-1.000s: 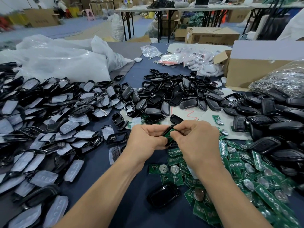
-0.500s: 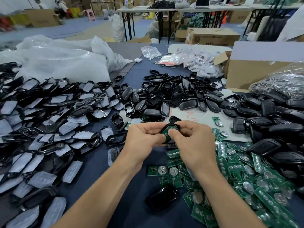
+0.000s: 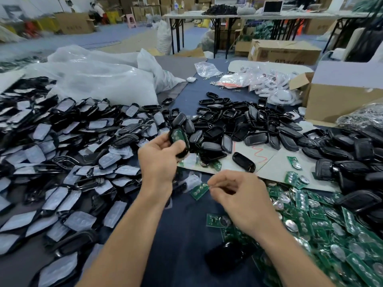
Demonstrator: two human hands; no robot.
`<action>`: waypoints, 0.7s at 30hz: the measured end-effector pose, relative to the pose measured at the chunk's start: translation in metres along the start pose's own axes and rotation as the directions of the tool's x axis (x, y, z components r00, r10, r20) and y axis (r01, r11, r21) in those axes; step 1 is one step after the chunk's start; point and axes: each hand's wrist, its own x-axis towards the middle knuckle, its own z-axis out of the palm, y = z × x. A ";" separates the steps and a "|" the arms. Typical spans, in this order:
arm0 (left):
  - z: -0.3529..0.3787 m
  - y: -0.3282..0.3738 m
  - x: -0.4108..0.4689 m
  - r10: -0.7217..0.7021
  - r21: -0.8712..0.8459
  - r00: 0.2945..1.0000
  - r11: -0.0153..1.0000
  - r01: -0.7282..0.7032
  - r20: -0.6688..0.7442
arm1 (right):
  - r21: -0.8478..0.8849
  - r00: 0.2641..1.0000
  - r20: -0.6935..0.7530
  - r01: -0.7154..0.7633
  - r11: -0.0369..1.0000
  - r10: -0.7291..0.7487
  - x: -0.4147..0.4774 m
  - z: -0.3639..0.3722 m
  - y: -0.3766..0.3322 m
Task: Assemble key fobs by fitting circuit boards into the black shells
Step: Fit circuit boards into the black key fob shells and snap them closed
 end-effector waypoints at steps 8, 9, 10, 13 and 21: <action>-0.066 0.036 0.049 -0.095 -0.536 0.945 0.839 -0.093 -0.313 | -0.356 0.971 0.199 0.196 0.914 -0.131 0.035 0.034 -0.050; -0.071 0.036 0.051 -0.103 -0.564 0.938 0.818 -0.110 -0.332 | -0.393 0.959 0.239 0.236 0.889 -0.149 0.042 0.043 -0.056; -0.074 0.035 0.052 -0.103 -0.573 0.933 0.811 -0.122 -0.344 | -0.432 0.947 0.283 0.269 0.861 -0.154 0.049 0.053 -0.061; -0.071 0.032 0.049 -0.073 -0.529 0.932 0.838 -0.136 -0.356 | -0.510 0.949 0.292 0.261 0.820 -0.120 0.067 0.084 -0.078; -0.069 0.028 0.054 -0.068 -0.487 0.937 0.866 -0.114 -0.342 | -0.666 0.985 0.171 0.112 0.737 0.004 0.080 0.126 -0.085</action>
